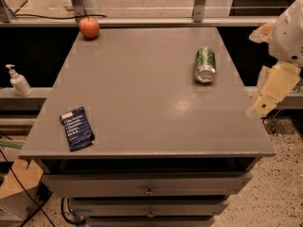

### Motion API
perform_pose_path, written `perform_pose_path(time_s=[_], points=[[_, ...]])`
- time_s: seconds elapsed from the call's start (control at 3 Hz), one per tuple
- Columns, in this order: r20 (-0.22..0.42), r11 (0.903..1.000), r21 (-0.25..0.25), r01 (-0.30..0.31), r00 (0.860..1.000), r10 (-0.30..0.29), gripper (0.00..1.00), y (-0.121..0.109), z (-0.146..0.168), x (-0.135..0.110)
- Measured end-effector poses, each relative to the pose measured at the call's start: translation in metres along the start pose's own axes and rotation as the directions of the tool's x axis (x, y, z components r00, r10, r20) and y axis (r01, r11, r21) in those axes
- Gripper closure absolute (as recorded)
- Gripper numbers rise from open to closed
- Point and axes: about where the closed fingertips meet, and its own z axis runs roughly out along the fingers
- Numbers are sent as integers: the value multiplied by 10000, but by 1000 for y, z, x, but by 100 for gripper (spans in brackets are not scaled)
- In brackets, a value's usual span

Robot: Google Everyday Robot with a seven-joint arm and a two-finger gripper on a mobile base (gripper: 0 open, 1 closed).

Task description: Move green can near apple

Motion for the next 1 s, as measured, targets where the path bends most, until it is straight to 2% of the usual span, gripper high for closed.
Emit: perform_pose_path(time_s=[0.33,0.67,1.0], points=[[929,9987,-54,-498,9944,501,0,-23,17,2],[1061,9983,-150,-558,9927,571,0,-25,23,1],[1400,9945,-43,-1049,9846,1045,0,-32,37,1]])
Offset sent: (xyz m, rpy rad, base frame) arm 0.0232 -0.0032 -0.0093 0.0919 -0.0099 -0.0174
